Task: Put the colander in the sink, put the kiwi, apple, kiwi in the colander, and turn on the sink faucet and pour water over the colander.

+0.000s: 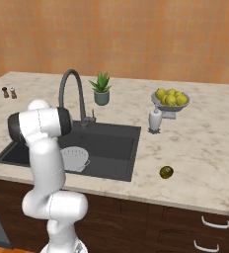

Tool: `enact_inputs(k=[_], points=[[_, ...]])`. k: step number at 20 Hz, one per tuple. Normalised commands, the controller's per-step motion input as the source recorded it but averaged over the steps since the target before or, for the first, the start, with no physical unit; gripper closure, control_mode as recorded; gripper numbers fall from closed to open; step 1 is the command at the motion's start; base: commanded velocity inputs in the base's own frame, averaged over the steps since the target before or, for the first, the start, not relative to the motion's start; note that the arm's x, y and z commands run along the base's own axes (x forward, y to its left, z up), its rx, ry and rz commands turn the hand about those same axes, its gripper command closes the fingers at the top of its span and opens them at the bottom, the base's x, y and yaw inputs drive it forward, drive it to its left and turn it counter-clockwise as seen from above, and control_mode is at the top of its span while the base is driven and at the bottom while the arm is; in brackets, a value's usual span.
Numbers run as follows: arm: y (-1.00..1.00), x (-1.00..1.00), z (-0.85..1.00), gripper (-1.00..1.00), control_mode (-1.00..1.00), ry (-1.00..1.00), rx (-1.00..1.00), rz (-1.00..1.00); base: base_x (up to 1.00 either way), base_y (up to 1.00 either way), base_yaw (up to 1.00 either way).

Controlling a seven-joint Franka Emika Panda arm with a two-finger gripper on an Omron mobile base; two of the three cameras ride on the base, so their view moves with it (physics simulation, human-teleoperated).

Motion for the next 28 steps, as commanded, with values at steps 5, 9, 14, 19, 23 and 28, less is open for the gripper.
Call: enact_inputs(k=[5,9,14,19,23,28], points=[[0.00,0.00,-0.33,1.00,-1.00,0.00,0.00,0.00,0.00,0.00,0.00],[0.00,0.06,-0.22,1.00,-1.00,0.00,0.00,0.00,0.00,0.00,0.00],[0.00,0.12,-0.21,1.00,-1.00,0.00,0.00,0.00,0.00,0.00,0.00],[0.00,0.11,-0.28,1.00,-1.00,0.00,0.00,0.00,0.00,0.00,0.00],[0.00,0.01,-0.24,1.00,-1.00,0.00,0.00,0.00,0.00,0.00,0.00],[0.00,0.06,-0.34,1.00,-1.00,0.00,0.00,0.00,0.00,0.00,0.00]])
